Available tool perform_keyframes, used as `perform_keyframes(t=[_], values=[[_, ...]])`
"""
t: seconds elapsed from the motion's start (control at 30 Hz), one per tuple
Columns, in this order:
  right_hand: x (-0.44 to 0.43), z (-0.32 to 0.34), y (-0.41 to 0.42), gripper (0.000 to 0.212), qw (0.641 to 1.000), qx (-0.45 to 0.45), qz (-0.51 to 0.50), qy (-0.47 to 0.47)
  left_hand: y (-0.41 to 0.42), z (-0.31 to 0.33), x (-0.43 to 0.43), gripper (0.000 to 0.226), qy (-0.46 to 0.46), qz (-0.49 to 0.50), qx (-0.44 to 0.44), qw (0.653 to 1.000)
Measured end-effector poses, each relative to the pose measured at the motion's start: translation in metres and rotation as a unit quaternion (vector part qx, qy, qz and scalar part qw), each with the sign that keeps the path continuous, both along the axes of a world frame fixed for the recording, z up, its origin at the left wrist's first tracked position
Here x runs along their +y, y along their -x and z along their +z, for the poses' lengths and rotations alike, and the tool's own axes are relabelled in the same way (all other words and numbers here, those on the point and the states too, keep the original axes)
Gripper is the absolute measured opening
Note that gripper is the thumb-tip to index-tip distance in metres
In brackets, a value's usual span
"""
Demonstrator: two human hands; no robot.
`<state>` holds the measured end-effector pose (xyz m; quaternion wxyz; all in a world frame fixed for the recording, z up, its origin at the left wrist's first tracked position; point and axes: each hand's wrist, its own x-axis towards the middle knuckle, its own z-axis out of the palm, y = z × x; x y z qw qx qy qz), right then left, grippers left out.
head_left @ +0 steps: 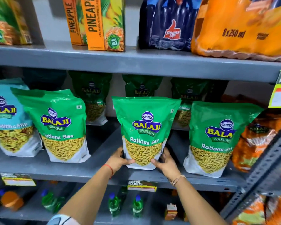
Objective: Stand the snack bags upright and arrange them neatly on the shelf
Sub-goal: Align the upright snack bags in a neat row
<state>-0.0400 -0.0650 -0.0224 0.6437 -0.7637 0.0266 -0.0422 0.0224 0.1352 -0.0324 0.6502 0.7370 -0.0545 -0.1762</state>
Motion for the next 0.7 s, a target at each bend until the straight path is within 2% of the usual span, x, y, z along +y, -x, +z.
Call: perform_keyframes(t=[0.23,0.37,0.43,0.47,0.53,0.6,0.63,0.7], values=[[0.045,-0.006,-0.016,0.060,1.000,-0.002,-0.018,-0.020,-0.013,0.004,0.042,0.064,0.003,0.003,-0.001,1.000],[0.047,-0.003,-0.011,0.056,1.000,0.000,-0.014,-0.010,-0.013,0.007,0.047,0.062,-0.008,-0.021,0.002,1.000],[0.046,0.006,-0.010,0.063,1.000,-0.010,-0.003,-0.013,-0.011,0.015,0.047,0.062,-0.019,-0.025,-0.016,0.999],[0.045,0.014,-0.010,0.068,0.999,-0.029,-0.004,-0.033,-0.011,0.021,0.047,0.062,0.001,-0.007,-0.033,0.999],[0.046,0.037,-0.016,0.064,0.987,-0.093,-0.040,-0.128,-0.012,0.039,0.047,0.054,0.135,0.047,-0.067,0.987],[0.049,0.061,-0.026,0.052,0.948,-0.134,-0.107,-0.268,-0.018,0.058,0.044,0.043,0.265,0.087,-0.079,0.957],[0.052,0.071,-0.030,0.048,0.926,-0.145,-0.139,-0.320,-0.021,0.067,0.042,0.038,0.300,0.102,-0.080,0.945],[0.057,0.085,-0.035,0.039,0.902,-0.158,-0.183,-0.357,-0.023,0.080,0.038,0.026,0.331,0.120,-0.075,0.933]])
